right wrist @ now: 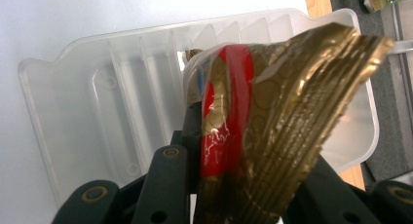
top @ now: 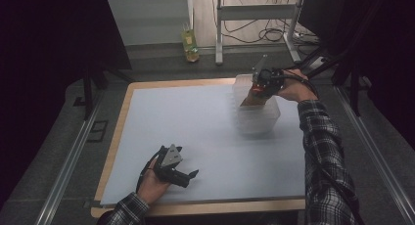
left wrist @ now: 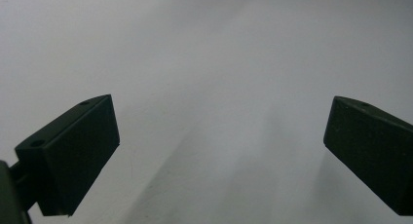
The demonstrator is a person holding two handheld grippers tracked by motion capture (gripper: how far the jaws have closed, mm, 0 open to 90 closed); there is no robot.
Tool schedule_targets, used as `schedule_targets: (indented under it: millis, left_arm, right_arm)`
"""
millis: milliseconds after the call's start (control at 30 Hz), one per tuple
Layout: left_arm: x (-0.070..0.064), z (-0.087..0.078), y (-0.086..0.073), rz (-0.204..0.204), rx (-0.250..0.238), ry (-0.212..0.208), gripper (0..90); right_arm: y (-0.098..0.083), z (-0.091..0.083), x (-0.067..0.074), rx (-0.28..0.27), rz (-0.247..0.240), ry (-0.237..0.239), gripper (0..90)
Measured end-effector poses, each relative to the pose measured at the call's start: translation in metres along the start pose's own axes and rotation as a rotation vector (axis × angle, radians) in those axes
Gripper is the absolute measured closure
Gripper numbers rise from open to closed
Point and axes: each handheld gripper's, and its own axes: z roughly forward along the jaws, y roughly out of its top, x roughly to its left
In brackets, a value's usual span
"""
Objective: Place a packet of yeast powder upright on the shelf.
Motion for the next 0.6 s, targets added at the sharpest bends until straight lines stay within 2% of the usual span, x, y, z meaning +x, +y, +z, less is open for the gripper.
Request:
schedule_targets:
  millis: [67,133,200,267,467,567,600]
  left_arm:
    - [0.0001,-0.0001,0.0,0.0,0.0,0.0,0.0]
    - [0.0001,0.0002,0.0,0.0,0.0,0.0,0.0]
    - [0.0,0.0003,0.0,0.001,0.0,0.0,0.0]
    - [-0.0002,0.0006,0.0,0.0,0.002,-0.001,0.0]
    - [-0.0002,0.0003,0.0,0.0,0.0,0.002,0.0]
    - [-0.0001,0.0006,0.0,0.001,0.003,0.001,0.0]
    - [-0.0001,0.0006,0.0,0.0,0.002,0.001,0.0]
  right_arm:
    - [0.0003,-0.0002,0.0002,0.003,0.003,0.003,71.7]
    - [0.0002,-0.0017,0.0008,-0.003,0.041,0.015,66.2]
    - [-0.0003,-0.0024,0.0001,-0.011,0.042,0.014,64.3]
    - [-0.001,-0.0031,0.0009,-0.038,0.068,0.032,55.6]
    - [-0.0008,-0.0035,0.003,-0.053,0.081,0.015,44.6]
    - [-0.0012,-0.007,0.0034,-0.08,0.103,-0.001,38.3]
    - [-0.0018,-0.0091,0.0035,-0.089,0.123,-0.016,33.7]
